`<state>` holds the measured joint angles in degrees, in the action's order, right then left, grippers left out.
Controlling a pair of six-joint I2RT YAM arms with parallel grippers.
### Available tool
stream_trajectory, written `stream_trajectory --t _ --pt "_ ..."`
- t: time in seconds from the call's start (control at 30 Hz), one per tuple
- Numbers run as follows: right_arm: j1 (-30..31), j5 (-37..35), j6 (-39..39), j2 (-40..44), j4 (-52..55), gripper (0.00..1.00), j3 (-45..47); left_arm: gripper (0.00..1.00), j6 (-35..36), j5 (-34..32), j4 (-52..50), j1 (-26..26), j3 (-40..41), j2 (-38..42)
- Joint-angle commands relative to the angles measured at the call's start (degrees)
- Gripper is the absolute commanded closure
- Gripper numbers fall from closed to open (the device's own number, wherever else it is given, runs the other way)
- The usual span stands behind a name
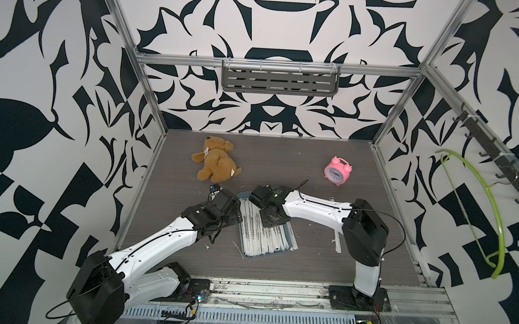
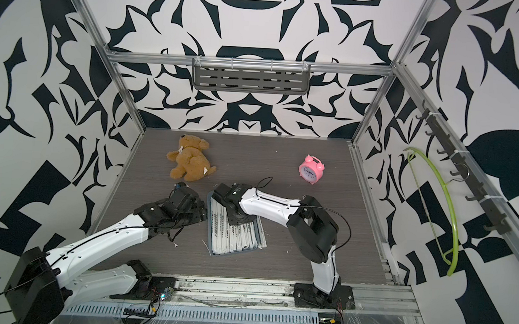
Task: Put the straws into the storage box
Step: Place the straw in the storage box, then pick up the straw from the center of the board.
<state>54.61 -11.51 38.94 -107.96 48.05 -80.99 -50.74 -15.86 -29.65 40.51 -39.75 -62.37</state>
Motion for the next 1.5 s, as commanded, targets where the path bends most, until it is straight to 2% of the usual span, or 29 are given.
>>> stream_trajectory --t 0.0,0.03,0.1,0.23,0.4,0.47,0.63,0.97,1.17,1.4,1.47 --pt "-2.84 0.31 -0.39 9.65 3.76 0.73 1.49 0.18 2.03 -1.97 -2.87 0.09 -2.75 1.16" --pt "-4.80 2.99 -0.99 11.90 3.69 0.77 3.22 0.19 3.22 -2.40 -3.06 0.26 -3.41 1.02" --pt "-8.02 3.98 -3.50 14.82 2.91 0.82 7.67 0.21 5.28 -3.10 -3.33 1.08 -5.01 -0.36" --pt "-12.84 9.27 -9.23 14.33 1.96 0.80 12.85 0.20 8.76 -4.68 -2.74 6.49 -9.70 -6.02" --pt "-13.61 10.45 -9.69 11.46 -1.30 0.76 13.99 0.19 6.09 -3.30 1.89 13.57 -11.45 -13.41" --pt "-13.77 11.00 -9.62 10.02 -2.63 0.76 14.34 0.18 3.72 -3.18 3.61 14.95 -10.95 -14.75" --pt "-13.76 13.23 -9.82 7.68 -4.93 0.72 15.07 0.18 -0.04 -3.66 6.81 15.30 -7.42 -12.89" --pt "-13.74 14.89 -9.67 3.75 -7.88 0.71 15.72 0.17 1.28 -6.29 4.20 15.21 -6.92 -11.11" --pt "-15.64 10.22 -10.57 4.43 -6.88 0.83 18.40 0.17 1.48 -6.25 4.38 15.21 -7.01 -11.11" --pt "-19.51 9.79 -14.13 7.99 -5.25 0.85 19.29 0.16 2.23 -6.82 4.15 15.21 -7.03 -11.11" --pt "-20.00 10.13 -14.92 7.70 -5.46 0.88 19.16 0.16 2.32 -6.80 4.14 15.21 -7.35 -11.11"
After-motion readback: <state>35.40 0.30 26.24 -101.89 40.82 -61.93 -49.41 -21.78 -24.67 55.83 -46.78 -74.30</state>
